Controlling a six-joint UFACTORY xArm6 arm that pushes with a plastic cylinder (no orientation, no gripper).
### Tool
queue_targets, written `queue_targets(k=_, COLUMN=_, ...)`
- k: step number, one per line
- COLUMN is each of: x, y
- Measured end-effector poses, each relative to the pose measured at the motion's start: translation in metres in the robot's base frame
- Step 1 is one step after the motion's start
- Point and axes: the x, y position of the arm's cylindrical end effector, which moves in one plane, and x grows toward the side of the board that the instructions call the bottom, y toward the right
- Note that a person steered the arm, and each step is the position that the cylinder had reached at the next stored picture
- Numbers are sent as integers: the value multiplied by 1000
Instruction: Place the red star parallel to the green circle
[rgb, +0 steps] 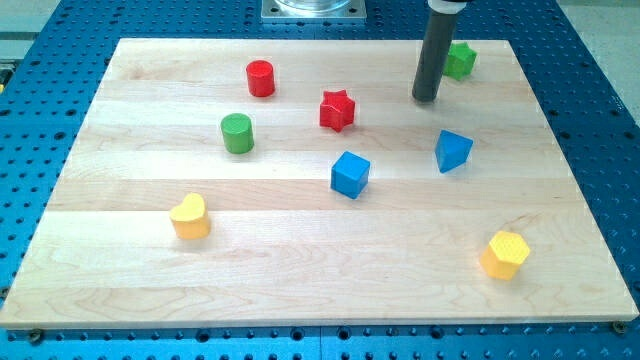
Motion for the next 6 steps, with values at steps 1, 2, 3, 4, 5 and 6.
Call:
queue_targets(k=1, x=-10, y=-31)
queue_targets(k=2, x=-40, y=-68)
queue_targets(k=3, x=-24, y=-136)
queue_targets(k=4, x=21, y=-163)
queue_targets(k=5, x=36, y=-132)
queue_targets(k=6, x=49, y=-89)
